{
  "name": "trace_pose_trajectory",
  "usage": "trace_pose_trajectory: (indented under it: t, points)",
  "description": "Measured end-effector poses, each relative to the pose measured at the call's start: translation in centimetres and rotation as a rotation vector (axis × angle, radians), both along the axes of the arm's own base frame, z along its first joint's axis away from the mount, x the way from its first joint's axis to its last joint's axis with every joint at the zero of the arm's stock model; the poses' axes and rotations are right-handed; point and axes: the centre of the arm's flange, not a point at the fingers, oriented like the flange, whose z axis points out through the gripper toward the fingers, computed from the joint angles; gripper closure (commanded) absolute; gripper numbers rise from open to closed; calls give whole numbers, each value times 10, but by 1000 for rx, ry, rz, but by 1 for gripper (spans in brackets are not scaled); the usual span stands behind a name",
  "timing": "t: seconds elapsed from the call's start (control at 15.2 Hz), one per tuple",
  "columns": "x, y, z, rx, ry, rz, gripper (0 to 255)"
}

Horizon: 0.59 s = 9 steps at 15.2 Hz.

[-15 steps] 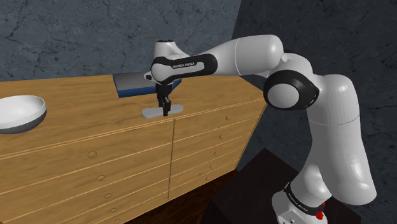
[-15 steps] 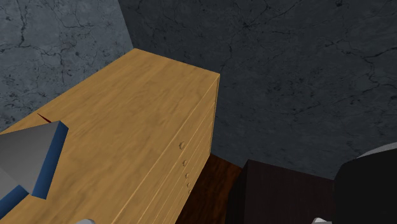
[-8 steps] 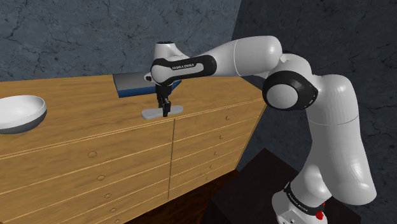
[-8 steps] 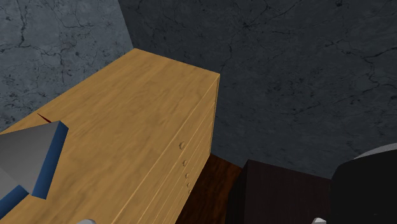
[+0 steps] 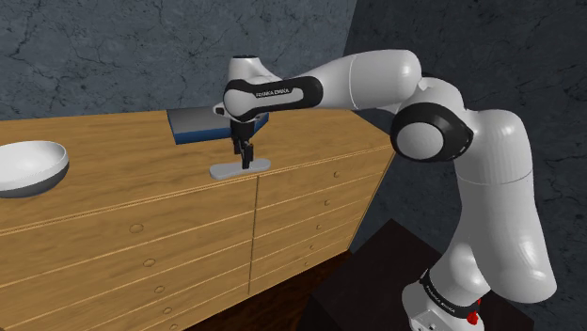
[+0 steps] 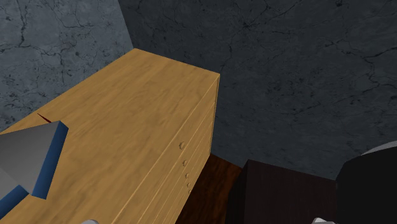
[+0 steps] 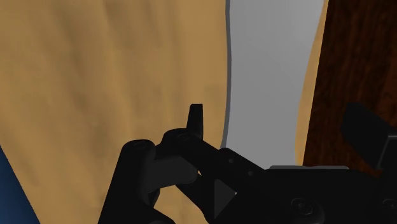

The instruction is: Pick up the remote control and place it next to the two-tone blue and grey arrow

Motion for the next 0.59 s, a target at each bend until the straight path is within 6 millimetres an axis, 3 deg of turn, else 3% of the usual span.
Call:
trace_pose_trajectory:
  t: [0.2,0.59]
  points:
    - [1,0,29,1,-1,0,0]
    - [1,0,34,0,0,0,0]
